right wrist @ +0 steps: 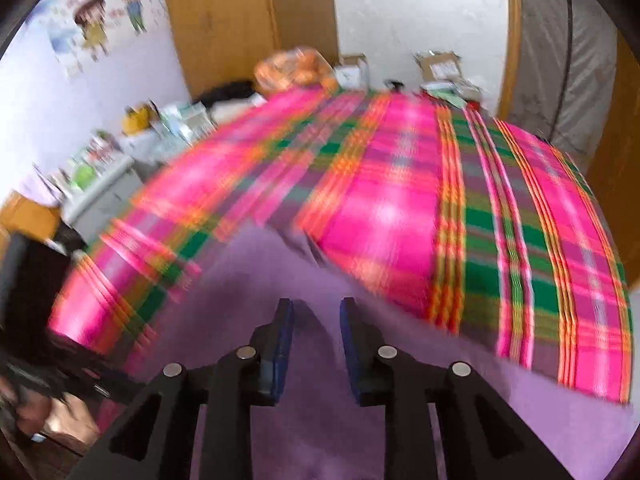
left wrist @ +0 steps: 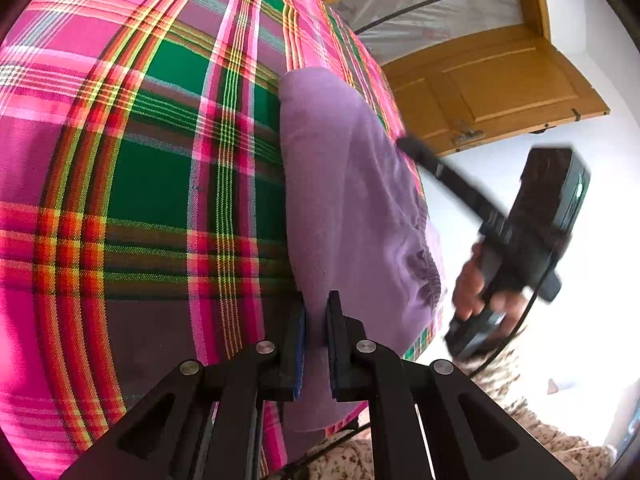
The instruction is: Fold clothes
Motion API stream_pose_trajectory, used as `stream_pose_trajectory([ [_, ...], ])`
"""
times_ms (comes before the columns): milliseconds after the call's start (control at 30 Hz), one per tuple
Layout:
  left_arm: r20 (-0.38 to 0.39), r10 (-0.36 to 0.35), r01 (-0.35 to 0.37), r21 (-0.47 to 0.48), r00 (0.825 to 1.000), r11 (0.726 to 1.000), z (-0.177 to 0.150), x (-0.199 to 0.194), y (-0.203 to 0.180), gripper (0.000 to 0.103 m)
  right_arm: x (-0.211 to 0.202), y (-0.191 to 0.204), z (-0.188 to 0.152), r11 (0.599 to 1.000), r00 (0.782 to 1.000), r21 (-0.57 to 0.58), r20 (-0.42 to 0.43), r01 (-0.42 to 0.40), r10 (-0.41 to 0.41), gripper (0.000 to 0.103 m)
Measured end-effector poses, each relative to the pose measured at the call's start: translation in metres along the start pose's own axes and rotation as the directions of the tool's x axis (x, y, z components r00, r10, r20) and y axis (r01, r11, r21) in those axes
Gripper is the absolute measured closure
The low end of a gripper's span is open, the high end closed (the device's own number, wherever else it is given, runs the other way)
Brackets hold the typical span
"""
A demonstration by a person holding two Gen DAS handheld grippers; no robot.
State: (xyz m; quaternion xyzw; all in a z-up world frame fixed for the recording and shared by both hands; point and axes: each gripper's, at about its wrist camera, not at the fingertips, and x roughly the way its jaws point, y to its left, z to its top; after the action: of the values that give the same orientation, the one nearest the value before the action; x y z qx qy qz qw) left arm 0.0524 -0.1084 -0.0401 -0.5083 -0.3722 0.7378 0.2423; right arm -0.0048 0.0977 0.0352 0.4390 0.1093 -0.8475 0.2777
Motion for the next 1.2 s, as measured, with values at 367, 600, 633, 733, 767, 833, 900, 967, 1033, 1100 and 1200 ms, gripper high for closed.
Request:
stream_pose_trajectory([
  [367, 0.006, 0.018, -0.018, -0.018, 1.000, 1.000, -0.023, -0.012, 0.002, 0.093, -0.025, -0.033, -0.005, 0.981, 0.992, 0.166, 0.069, 0.096, -0.109, 0.079],
  [600, 0.007, 0.034, -0.034, -0.018, 0.999, 0.999, -0.021, -0.009, -0.004, 0.093, -0.040, -0.014, -0.052, 0.988, 0.991, 0.102, 0.060, 0.112, -0.118, 0.079],
  [633, 0.006, 0.036, -0.036, -0.019, 0.999, 0.999, -0.022, -0.008, -0.004, 0.093, -0.037, -0.011, -0.058, 0.987, 0.989, 0.088, 0.054, 0.131, -0.136, 0.079],
  [733, 0.001, 0.039, -0.039, -0.023, 0.999, 0.999, -0.023, -0.010, -0.004, 0.092, -0.030, -0.003, -0.068, 0.981, 0.978, 0.035, 0.080, 0.193, -0.195, 0.079],
  [767, 0.000, 0.044, -0.044, -0.026, 0.999, 0.999, -0.024, -0.011, -0.004, 0.088, -0.029, 0.000, -0.068, 0.977, 0.974, 0.014, 0.081, 0.212, -0.213, 0.078],
  [833, -0.004, 0.052, -0.052, -0.032, 0.999, 0.998, -0.026, -0.013, -0.003, 0.086, -0.028, 0.007, -0.069, 0.969, 0.966, -0.020, 0.083, 0.248, -0.246, 0.078],
  [900, 0.000, 0.062, -0.062, -0.041, 0.998, 0.997, -0.028, -0.015, -0.004, 0.084, -0.033, 0.010, -0.068, 0.963, 0.959, -0.018, 0.089, 0.270, -0.267, 0.078],
  [967, 0.007, 0.077, -0.077, -0.040, 0.997, 0.996, -0.028, -0.015, -0.005, 0.083, -0.044, 0.012, -0.070, 0.962, 0.955, -0.007, 0.125, 0.273, -0.270, 0.078],
  [1033, 0.011, 0.089, -0.088, -0.039, 0.996, 0.995, -0.029, -0.015, -0.006, 0.083, -0.057, 0.018, -0.075, 0.968, 0.954, 0.001, 0.166, 0.252, -0.248, 0.078],
  [1100, 0.011, 0.095, -0.094, -0.042, 0.995, 0.995, -0.030, -0.015, -0.007, 0.083, -0.059, 0.021, -0.081, 0.973, 0.960, 0.008, 0.165, 0.229, -0.227, 0.078],
  [1200, 0.014, 0.100, -0.099, -0.044, 0.995, 0.994, -0.031, -0.015, -0.007, 0.083, -0.048, 0.020, -0.093, 0.977, 0.969, 0.024, 0.124, 0.211, -0.212, 0.078],
])
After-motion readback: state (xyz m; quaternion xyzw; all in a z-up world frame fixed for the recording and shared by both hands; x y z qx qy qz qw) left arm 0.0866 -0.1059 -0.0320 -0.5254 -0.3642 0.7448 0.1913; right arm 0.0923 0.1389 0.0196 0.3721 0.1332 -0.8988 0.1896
